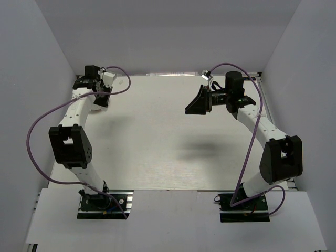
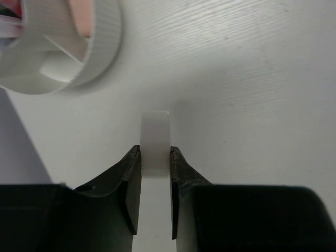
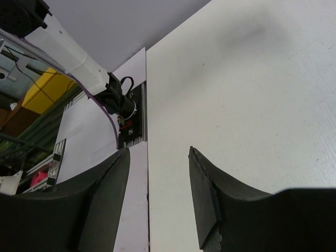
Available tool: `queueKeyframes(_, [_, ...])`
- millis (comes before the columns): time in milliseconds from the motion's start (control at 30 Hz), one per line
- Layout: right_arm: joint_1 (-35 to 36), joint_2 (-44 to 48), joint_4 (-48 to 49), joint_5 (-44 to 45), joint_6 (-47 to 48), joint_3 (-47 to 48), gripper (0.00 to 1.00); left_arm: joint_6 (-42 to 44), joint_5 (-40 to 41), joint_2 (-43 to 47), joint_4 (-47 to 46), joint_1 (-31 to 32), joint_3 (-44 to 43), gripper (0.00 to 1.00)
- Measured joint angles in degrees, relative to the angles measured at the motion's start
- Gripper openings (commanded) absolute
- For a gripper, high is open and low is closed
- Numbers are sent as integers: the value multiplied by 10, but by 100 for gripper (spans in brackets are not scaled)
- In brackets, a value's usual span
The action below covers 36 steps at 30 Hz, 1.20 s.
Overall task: Sort the stationery into containers
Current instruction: Place the stationery in the storage box.
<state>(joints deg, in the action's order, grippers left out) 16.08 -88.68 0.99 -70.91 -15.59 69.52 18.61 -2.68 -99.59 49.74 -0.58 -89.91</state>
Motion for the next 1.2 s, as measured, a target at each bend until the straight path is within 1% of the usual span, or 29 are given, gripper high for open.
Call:
queueKeyframes(100, [0,0,0,0,3,0,54,51,26,-30,12,-18,-49,3])
queueKeyframes(200, [0,0,0,0,7,0,54,102,35,-65,41,-40,-124,6])
queueKeyframes(300, [0,0,0,-1,7,0,54,160,9,-98,84,-59,-198,7])
queueKeyframes(400, [0,0,2,-2,3,0,55,207,-25,-117,122,-75,-235,7])
queueKeyframes(533, [0,0,5,-4,0,-4,55,265,-48,-123,139,-83,-242,7])
queueKeyframes(867, [-1,0,5,-4,-1,-11,55,384,-48,-125,133,-86,-239,4])
queueKeyframes(1000, [-1,0,5,-4,-1,-11,55,420,-42,-129,128,-87,-232,3])
queueKeyframes(1200, [-1,0,5,-4,0,-11,56,456,-35,-170,128,-92,-262,4])
